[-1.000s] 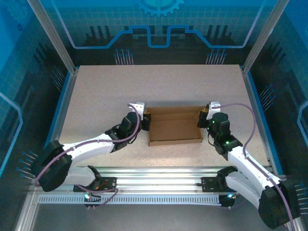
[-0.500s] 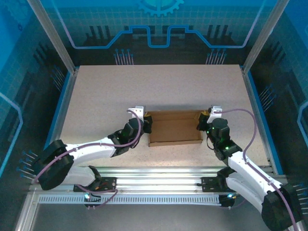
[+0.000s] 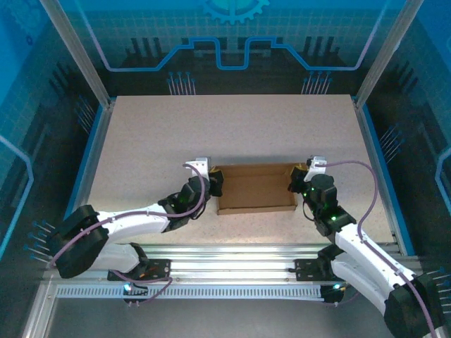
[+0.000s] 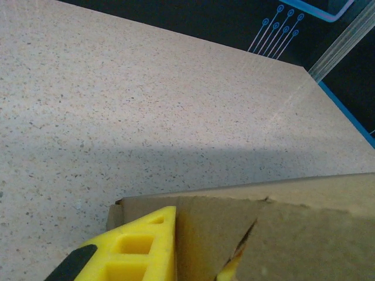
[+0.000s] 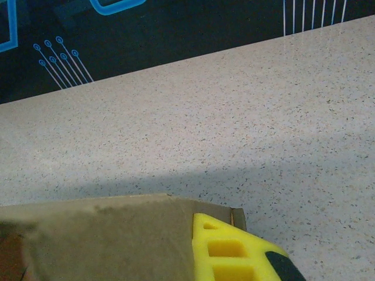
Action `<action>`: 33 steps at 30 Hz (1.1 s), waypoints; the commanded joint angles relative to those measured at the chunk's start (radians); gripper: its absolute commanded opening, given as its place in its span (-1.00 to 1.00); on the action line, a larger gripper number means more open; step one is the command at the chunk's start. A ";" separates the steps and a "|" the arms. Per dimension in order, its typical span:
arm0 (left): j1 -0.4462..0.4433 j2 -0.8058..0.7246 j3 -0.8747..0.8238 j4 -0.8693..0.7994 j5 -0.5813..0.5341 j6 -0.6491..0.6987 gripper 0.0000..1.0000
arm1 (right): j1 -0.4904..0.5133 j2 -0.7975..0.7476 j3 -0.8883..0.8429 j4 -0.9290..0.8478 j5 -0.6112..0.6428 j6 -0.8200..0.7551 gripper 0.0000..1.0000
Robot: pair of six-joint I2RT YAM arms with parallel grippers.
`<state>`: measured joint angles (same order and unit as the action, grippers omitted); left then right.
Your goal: Fold the paper box
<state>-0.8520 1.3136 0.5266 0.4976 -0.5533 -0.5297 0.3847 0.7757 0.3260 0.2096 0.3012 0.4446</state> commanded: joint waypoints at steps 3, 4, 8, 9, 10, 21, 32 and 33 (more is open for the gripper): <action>-0.030 -0.013 -0.041 0.019 0.084 -0.119 -0.64 | 0.039 -0.010 -0.034 -0.100 -0.064 0.009 -0.89; -0.030 -0.011 -0.050 0.032 0.081 -0.138 -0.64 | 0.041 -0.010 -0.035 -0.104 -0.062 0.006 -0.89; -0.032 -0.001 -0.067 0.053 0.082 -0.181 -0.64 | 0.044 -0.012 -0.046 -0.102 -0.062 0.002 -0.88; -0.032 0.001 -0.071 0.057 0.083 -0.188 -0.64 | 0.045 -0.013 -0.050 -0.101 -0.062 0.001 -0.88; -0.033 0.001 -0.075 0.062 0.082 -0.190 -0.64 | 0.046 -0.013 -0.051 -0.102 -0.060 0.000 -0.88; -0.044 0.003 -0.104 0.105 0.063 -0.226 -0.64 | 0.052 -0.009 -0.056 -0.104 -0.056 0.000 -0.88; -0.044 0.001 -0.094 0.108 0.074 -0.262 -0.64 | 0.056 0.000 -0.059 -0.102 -0.054 0.000 -0.87; -0.044 0.001 -0.094 0.105 0.072 -0.268 -0.63 | 0.056 0.001 -0.059 -0.102 -0.053 0.000 -0.87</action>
<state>-0.8692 1.3098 0.4515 0.6334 -0.5648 -0.7319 0.4057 0.7528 0.3065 0.2028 0.3153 0.4370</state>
